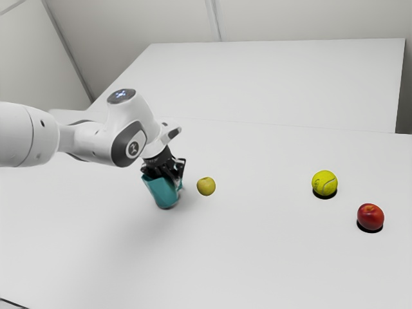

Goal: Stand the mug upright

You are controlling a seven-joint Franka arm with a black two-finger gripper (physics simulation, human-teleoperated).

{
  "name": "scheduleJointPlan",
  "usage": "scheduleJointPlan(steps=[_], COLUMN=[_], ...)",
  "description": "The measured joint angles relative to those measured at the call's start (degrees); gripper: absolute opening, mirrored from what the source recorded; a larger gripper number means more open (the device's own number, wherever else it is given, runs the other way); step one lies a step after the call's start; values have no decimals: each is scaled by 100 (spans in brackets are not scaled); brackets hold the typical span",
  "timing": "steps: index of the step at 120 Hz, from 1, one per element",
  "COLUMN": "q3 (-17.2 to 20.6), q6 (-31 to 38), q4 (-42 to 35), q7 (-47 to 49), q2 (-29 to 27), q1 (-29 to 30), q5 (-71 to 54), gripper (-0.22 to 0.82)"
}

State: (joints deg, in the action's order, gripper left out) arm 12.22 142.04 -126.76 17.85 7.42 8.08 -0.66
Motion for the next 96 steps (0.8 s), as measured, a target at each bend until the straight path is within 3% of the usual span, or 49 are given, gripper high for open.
scheduleJointPlan(steps=[16, 35, 65, 96], q3=[8, 8, -22, -149], q6=[-19, -185, -732, -2127], q4=[11, 27, 353, 1802], q7=[146, 282, 399, 44], q2=[-120, -404, -710, -747], q1=[-44, -94, -238, -477], q5=[-76, -141, -175, -432], gripper=[29, 46, 56, 59])
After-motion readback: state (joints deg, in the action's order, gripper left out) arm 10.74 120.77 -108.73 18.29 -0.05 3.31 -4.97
